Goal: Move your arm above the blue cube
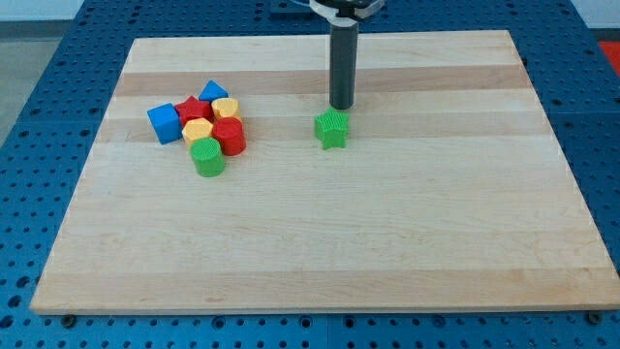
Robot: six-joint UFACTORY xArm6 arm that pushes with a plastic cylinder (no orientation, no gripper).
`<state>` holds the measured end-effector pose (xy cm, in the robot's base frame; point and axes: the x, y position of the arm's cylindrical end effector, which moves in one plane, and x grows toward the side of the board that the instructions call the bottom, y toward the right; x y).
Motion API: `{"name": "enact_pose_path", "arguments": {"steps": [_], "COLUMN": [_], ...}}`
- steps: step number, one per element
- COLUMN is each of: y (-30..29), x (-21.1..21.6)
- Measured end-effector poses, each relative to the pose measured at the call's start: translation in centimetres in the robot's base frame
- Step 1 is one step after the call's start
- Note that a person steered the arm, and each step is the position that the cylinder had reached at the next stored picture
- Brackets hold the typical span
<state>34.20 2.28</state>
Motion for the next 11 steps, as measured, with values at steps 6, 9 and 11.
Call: {"name": "enact_pose_path", "arguments": {"steps": [6,9,11], "y": [-9.3,-20.6,-24.9], "x": [-4.3,-8.5,-6.8]}}
